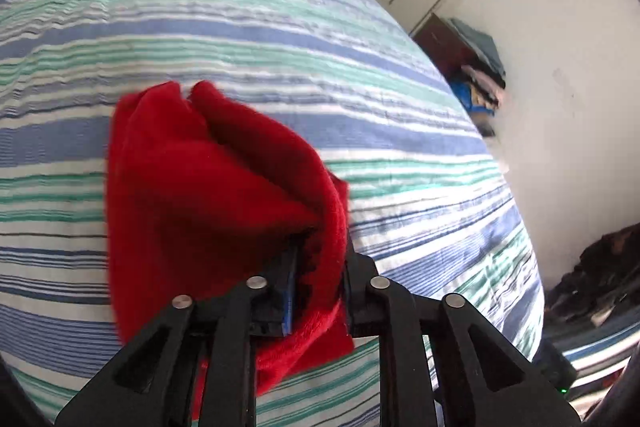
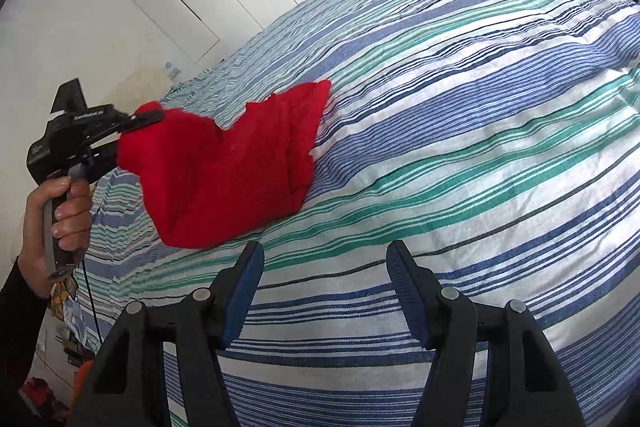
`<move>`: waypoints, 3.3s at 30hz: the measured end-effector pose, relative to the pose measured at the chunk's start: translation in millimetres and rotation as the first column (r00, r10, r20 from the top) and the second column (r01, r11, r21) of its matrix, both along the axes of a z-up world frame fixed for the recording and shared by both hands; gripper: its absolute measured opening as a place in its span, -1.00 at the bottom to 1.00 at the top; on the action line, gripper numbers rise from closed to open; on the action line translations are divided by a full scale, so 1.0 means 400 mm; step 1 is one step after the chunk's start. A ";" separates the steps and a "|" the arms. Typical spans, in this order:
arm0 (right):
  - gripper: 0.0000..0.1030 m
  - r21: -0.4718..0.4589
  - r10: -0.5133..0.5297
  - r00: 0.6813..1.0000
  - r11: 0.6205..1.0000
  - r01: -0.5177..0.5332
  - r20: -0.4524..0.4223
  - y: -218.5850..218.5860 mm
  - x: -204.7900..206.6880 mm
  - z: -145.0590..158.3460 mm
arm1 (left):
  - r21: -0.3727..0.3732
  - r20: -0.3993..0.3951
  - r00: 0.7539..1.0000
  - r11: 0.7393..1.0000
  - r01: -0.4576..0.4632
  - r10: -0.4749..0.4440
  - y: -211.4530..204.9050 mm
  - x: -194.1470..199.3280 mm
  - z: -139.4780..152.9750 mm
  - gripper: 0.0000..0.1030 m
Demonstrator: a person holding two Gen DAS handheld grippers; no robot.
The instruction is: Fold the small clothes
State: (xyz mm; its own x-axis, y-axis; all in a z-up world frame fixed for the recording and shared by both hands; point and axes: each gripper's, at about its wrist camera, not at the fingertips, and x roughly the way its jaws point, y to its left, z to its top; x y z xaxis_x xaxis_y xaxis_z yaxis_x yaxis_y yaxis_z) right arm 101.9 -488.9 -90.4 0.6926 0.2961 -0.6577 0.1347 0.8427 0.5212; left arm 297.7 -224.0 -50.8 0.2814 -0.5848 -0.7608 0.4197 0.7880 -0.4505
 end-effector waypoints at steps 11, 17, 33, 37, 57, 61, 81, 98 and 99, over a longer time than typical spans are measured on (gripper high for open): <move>0.24 -0.011 -0.085 0.996 0.996 0.085 -0.026 -0.068 -0.012 -0.001 | -0.033 0.062 0.994 0.996 -0.085 0.087 0.255 -0.232 0.003 0.80; 0.38 -0.040 0.091 0.996 0.995 -0.091 -0.015 0.133 0.082 0.067 | 0.018 0.025 0.957 0.957 -0.289 0.288 0.515 -0.275 -0.062 0.79; -0.90 -0.304 0.190 0.964 0.922 -0.241 -0.187 0.290 0.339 0.058 | -0.025 -0.101 0.908 0.911 -0.411 0.407 0.600 -0.404 -0.150 0.78; -0.90 -0.281 0.187 0.969 0.932 -0.227 -0.162 0.207 0.279 0.082 | -0.046 -0.082 0.918 0.918 -0.393 0.389 0.577 -0.388 -0.147 0.78; -0.67 -0.071 0.152 0.947 0.981 -0.178 -0.284 0.099 0.624 -0.001 | 0.063 0.034 0.962 0.960 -0.272 0.270 0.517 -0.409 -0.206 0.78; -0.91 -0.153 0.077 0.970 0.982 -0.115 -0.232 0.086 0.601 0.029 | 0.052 0.045 0.964 0.963 -0.263 0.261 0.524 -0.416 -0.211 0.79; -0.27 -0.098 0.214 0.948 0.965 -0.242 -0.235 0.143 0.257 -0.041 | 0.068 -0.022 0.957 0.955 -0.287 0.289 0.523 -0.400 -0.167 0.81; 0.41 0.322 0.114 0.974 0.946 -0.046 -0.198 -0.052 0.498 -0.079 | -0.042 -0.216 0.976 0.999 -0.030 0.020 0.205 -0.031 -0.185 0.84; 0.41 0.328 0.113 0.975 0.944 -0.045 -0.190 -0.046 0.518 -0.090 | -0.024 -0.205 0.979 1.000 -0.009 0.004 0.193 -0.037 -0.194 0.84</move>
State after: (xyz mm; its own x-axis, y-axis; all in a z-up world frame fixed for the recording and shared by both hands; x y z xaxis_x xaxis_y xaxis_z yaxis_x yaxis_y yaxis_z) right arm 309.1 -507.3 -126.6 0.5197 0.5625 -0.6431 0.2059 0.6480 0.7333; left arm 282.8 -147.0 -128.6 0.1246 -0.6025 -0.7883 0.3113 0.7781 -0.5455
